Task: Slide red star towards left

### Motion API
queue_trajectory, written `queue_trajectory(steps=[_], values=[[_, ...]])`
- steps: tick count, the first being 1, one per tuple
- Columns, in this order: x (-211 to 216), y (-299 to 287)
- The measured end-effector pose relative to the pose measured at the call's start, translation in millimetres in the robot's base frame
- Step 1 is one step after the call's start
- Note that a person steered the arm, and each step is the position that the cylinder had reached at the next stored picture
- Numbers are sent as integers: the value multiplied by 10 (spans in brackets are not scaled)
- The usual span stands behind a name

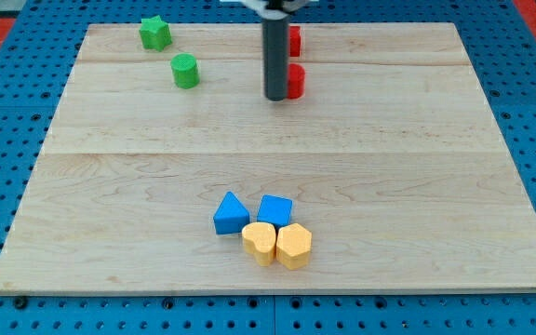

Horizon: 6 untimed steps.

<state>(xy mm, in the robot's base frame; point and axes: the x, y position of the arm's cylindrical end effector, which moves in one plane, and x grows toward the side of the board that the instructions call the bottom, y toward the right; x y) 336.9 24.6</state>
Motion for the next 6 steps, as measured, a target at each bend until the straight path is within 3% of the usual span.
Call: queue_trajectory(steps=[1,3,4,5,6], values=[[82,333],[-579,7],[-438,461],[-704,1138],[-1090,969]])
